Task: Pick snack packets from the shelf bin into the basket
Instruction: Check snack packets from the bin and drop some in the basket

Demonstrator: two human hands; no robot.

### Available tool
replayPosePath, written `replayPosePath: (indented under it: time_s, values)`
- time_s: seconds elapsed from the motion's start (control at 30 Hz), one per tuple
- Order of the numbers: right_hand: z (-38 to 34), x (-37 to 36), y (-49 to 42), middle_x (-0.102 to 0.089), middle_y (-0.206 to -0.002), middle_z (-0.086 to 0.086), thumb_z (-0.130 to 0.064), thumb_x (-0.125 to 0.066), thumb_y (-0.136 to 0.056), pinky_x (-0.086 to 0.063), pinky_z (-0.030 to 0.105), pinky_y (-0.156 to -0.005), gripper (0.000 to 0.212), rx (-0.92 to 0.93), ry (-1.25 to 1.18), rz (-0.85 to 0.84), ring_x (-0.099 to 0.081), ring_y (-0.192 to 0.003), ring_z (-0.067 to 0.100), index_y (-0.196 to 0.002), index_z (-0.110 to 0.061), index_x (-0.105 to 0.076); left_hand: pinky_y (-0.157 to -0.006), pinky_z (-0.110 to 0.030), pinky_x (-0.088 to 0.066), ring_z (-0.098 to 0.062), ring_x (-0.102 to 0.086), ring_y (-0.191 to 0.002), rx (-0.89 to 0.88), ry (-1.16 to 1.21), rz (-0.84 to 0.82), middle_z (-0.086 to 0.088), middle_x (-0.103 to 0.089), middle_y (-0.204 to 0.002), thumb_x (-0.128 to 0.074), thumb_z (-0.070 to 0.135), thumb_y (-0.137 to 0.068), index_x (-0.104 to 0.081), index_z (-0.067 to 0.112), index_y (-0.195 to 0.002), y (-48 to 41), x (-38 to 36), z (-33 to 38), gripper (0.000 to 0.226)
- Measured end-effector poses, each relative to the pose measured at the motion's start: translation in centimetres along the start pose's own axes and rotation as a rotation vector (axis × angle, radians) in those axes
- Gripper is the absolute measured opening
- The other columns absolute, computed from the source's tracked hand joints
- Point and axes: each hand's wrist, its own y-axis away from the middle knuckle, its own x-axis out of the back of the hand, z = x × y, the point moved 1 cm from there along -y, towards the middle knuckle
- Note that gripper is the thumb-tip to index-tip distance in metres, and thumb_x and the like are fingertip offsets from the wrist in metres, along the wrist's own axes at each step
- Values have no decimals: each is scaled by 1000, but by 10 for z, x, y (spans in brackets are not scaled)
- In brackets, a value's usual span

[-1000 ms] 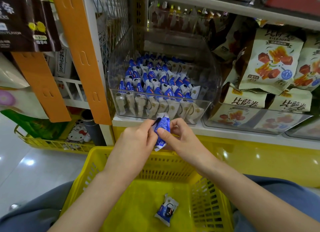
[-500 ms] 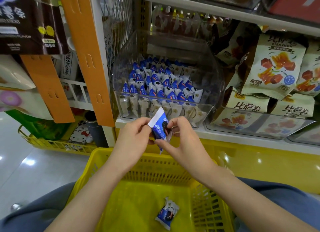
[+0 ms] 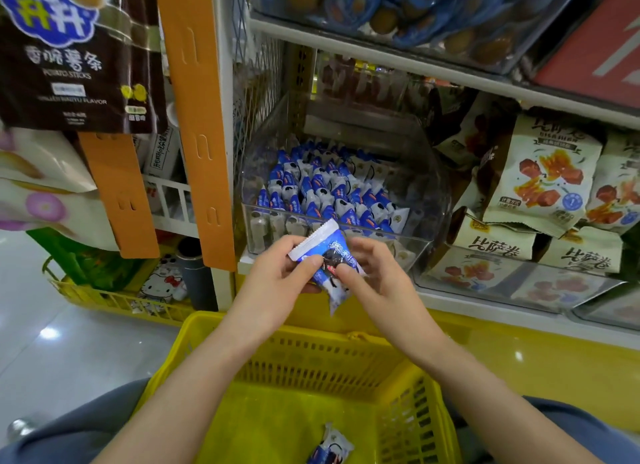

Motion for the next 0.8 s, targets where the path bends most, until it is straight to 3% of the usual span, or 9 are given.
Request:
replayPosePath:
  time_s: [0.1, 0.2, 0.3, 0.43, 0.5, 0.6, 0.7, 0.8]
  values:
    - [-5, 1, -1, -70, -95, -14, -24, -61, -86, -51, 16, -77, 15, -13, -106, -31, -65, -90, 2, -99, -31, -60, -63, -16, -52, -1, -65, -74, -76, -27, 3, 1, -69, -90, -53, 10, -91, -59, 17, -101, -3, 7, 8, 14]
    - [-14, 10, -5, -71, -94, -13, -27, -63, -82, -51, 15, -73, 17, 5, -136, 23, -66, -88, 4, -99, -25, -64, -75, -17, -50, 0, -61, -88, -198, -242, 84, 9, -65, -100, -53, 18, -91, -56, 26, -105, -8, 14, 14, 17]
    - [-23, 32, -27, -69, -98, -8, -28, -60, -87, -52, 18, -75, 29, 11, 19, 186, -65, -88, 3, -115, -18, -61, -87, -14, -39, 4, -50, -104, -354, -545, 121, 18, -55, -114, -49, 27, -92, -51, 31, -118, -19, 21, 24, 26]
    - [-35, 57, -79, -59, -92, -13, -28, -55, -91, -44, 13, -48, 31, -6, 309, 339, -60, -67, -3, -120, -19, -55, -94, -25, -35, -6, -48, -111, -441, -819, 64, 11, -55, -121, -45, 32, -94, -50, 26, -123, -42, 27, 33, 30]
    - [-38, 64, -108, -55, -97, -7, -28, -57, -90, -39, 10, -51, 33, -5, 426, 415, -52, -71, -3, -120, -15, -55, -94, -27, -35, -12, -50, -110, -466, -949, 50, 6, -57, -123, -41, 35, -96, -50, 23, -123, -51, 29, 29, 31]
    - [-35, 71, -147, -55, -92, 5, -25, -56, -92, -32, 13, -59, 31, 5, 659, 461, -51, -82, 14, -112, -2, -59, -88, -30, -40, -18, -58, -98, -504, -1086, 38, 2, -64, -109, -34, 37, -97, -58, 20, -113, -58, 34, 18, 34]
    - [-20, 70, -173, -61, -97, 18, -22, -49, -95, -39, 30, -67, 28, -126, 921, 347, -60, -91, 30, -108, 1, -58, -74, -33, -46, -19, -62, -74, -590, -1177, 32, 0, -69, -81, -32, 34, -95, -66, 16, -88, -59, 38, 10, 39]
    - [-8, 64, -184, -61, -108, 18, -20, -48, -96, -40, 29, -70, 26, -217, 1094, 231, -59, -96, 29, -112, -1, -55, -64, -30, -48, -16, -60, -63, -660, -1209, 91, 3, -66, -68, -30, 32, -91, -66, 18, -76, -61, 38, 8, 41]
